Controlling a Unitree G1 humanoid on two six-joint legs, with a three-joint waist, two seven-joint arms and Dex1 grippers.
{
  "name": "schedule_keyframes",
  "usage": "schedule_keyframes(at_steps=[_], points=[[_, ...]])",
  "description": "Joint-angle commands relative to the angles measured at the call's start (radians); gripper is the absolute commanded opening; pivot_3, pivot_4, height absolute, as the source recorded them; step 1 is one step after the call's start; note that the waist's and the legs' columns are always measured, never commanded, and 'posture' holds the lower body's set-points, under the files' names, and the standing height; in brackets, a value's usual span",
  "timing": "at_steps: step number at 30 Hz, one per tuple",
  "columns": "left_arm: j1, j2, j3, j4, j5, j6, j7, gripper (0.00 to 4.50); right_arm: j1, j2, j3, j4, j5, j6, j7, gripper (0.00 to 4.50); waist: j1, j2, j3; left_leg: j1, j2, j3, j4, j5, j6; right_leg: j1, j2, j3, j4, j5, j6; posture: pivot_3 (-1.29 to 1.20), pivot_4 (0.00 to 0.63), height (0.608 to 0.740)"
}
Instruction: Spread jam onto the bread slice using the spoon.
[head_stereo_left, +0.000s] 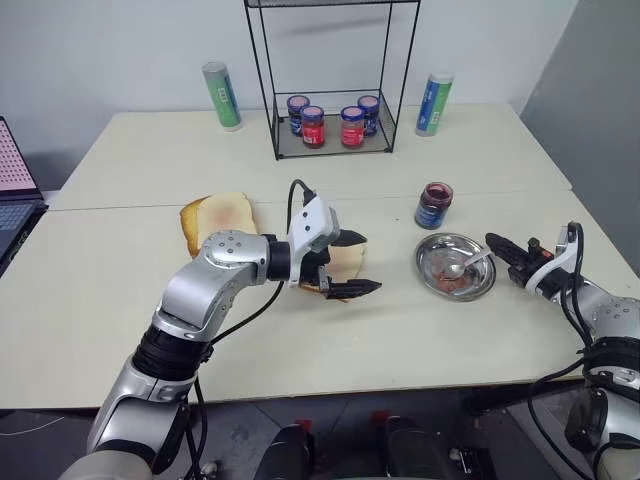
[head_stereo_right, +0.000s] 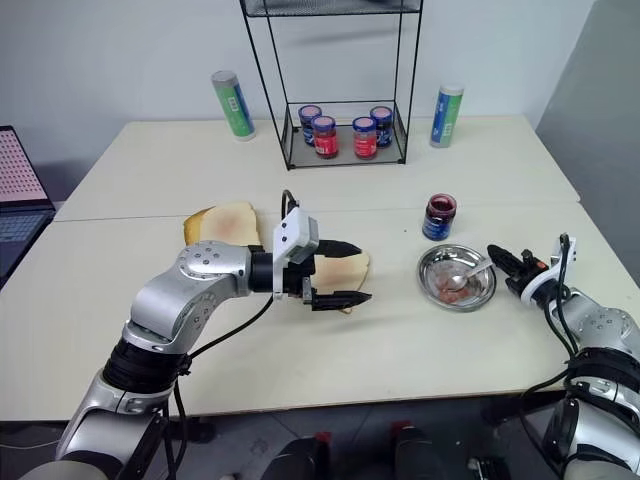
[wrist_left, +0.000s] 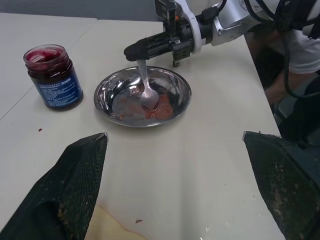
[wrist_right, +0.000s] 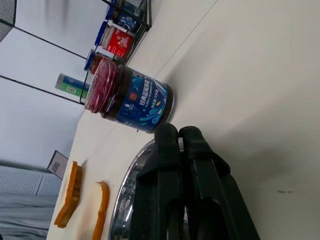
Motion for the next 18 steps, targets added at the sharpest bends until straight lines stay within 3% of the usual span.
schedule_keyframes(at_steps=[1,8,13,18], points=[[-0.001,0.008,0.051,-0.021,-0.023,0.011,0.021,4.5,0.052,0.013,0.013,-0.313,0.045,0.055,-0.056,0.04,0.0,0.001,0.0,-0.001,0.001,0.0,0.0,0.0,0.0,-0.001,0.0,0.0,0.0,0.0,0.0,0.0,0.15,0.74],[-0.019,-0.048,0.066,0.065,0.01,-0.044,0.085,4.5,-0.065,0.111,0.005,-0.605,0.078,0.016,-0.29,0.04,0.0,0.001,0.001,-0.003,0.001,-0.001,0.0,0.0,0.0,-0.003,0.0,0.0,0.001,0.0,0.0,0.0,0.15,0.74],[-0.073,-0.101,0.072,0.153,0.032,-0.09,0.133,4.5,-0.199,0.115,0.06,-0.582,-0.012,-0.075,-0.349,0.04,0.006,0.002,0.001,-0.004,0.0,-0.002,0.001,0.0,0.0,-0.004,-0.001,-0.002,0.0,0.0,0.0,0.0,0.15,0.74],[-0.129,-0.161,0.061,0.231,0.058,-0.14,0.166,4.5,-0.367,0.08,0.184,-0.367,-0.224,-0.284,-0.313,0.04,0.011,0.002,0.001,-0.006,-0.001,-0.001,0.001,0.0,0.0,-0.005,-0.001,-0.002,0.0,0.0,0.0,0.0,0.15,0.74]])
